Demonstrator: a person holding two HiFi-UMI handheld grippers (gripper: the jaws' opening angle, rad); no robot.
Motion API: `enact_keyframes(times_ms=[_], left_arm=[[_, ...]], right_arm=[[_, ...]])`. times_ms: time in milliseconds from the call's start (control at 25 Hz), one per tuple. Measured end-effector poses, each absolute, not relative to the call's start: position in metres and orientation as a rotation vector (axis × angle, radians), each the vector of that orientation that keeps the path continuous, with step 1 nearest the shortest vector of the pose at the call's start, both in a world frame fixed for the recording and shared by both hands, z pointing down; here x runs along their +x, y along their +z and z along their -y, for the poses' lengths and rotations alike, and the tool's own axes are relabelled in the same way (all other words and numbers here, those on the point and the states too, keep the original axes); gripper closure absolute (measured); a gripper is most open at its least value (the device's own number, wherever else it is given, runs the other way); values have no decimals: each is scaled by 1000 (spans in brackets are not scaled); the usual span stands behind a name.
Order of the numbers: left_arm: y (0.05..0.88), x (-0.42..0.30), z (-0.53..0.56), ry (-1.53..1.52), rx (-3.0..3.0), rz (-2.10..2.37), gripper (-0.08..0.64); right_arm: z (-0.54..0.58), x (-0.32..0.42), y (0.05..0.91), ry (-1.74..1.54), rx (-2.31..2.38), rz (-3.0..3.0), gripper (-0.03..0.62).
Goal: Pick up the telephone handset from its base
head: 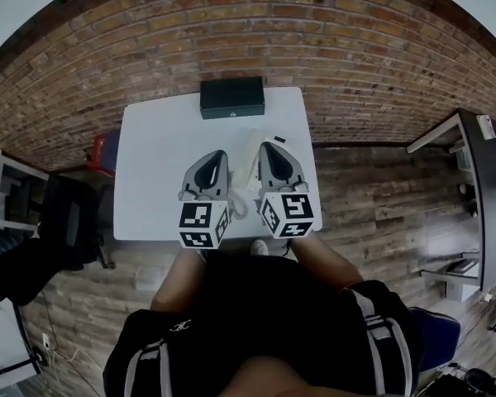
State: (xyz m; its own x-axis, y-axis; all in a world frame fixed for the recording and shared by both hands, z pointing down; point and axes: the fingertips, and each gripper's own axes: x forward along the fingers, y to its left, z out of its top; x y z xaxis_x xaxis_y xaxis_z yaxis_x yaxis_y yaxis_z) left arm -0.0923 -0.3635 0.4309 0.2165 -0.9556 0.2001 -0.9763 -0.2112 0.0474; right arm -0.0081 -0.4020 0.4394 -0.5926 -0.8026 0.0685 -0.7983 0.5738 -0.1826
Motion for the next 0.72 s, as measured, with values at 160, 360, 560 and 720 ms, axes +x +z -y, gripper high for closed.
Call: enact_keyframes(times_ms=[160,360,560,720], left_arm=[[431,-99,374,207,2367,1808,558],[438,-113,381,217,2420,1700,558],[445,-128,385,221,2438,1628,558],[450,-141,385,223,2447,1597,558]], right_arm=[[410,-11,448,-354,-1505,-2715,592],[412,-24,461,-366,-1598,-2692,592],[422,-37,495,-376,-1737,-2707,592],[428,-42,532,-458,-1812,-2707,592]])
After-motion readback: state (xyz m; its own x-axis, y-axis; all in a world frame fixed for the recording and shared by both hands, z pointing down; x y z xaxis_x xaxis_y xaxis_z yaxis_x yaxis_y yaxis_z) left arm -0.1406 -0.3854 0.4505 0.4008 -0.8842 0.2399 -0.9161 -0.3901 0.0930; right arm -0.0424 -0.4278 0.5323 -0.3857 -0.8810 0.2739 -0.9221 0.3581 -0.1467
